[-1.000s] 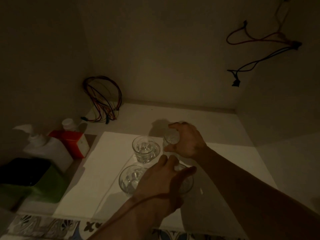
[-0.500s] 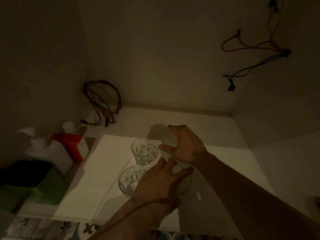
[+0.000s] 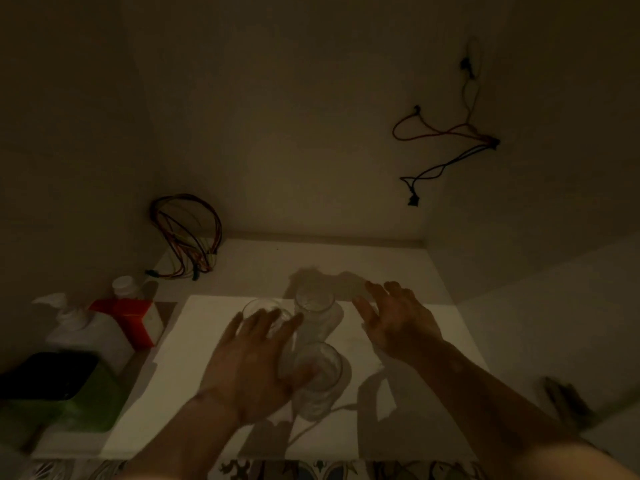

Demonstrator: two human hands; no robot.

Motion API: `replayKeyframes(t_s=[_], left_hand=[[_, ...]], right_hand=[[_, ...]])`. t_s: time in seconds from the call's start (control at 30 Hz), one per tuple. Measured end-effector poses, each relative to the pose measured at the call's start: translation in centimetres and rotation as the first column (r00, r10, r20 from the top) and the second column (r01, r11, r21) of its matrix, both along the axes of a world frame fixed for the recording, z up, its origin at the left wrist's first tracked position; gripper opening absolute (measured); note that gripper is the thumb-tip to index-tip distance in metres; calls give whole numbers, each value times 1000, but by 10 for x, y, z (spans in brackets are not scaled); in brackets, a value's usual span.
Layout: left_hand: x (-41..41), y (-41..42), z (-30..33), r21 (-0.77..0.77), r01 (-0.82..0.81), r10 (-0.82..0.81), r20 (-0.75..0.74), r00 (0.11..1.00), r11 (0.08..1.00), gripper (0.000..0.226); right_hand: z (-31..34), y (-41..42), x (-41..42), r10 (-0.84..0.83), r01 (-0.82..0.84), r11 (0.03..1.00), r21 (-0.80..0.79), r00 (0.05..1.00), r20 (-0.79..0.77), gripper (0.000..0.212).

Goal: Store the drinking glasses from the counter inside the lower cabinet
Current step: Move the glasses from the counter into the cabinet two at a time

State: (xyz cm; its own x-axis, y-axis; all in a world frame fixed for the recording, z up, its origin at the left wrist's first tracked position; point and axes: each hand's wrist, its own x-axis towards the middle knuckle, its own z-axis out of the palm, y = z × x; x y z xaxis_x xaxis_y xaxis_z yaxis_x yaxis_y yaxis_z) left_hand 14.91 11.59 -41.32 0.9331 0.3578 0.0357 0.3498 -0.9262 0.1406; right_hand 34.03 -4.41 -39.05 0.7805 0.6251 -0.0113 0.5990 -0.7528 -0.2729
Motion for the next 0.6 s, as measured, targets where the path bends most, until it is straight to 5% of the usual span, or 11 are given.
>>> replayKeyframes(t_s=[0.3,0.6], left_hand=[[-25,15,14,-40,-189,181,-161,970,981,92],[-80,-32,80,-141,-215,159,-328,931,967,87]], right_hand=[[3,-32,-28,-7,9,993,-120,1000,20,63],[65,-82,-100,-42,-8,964,-267,983,-180,66]])
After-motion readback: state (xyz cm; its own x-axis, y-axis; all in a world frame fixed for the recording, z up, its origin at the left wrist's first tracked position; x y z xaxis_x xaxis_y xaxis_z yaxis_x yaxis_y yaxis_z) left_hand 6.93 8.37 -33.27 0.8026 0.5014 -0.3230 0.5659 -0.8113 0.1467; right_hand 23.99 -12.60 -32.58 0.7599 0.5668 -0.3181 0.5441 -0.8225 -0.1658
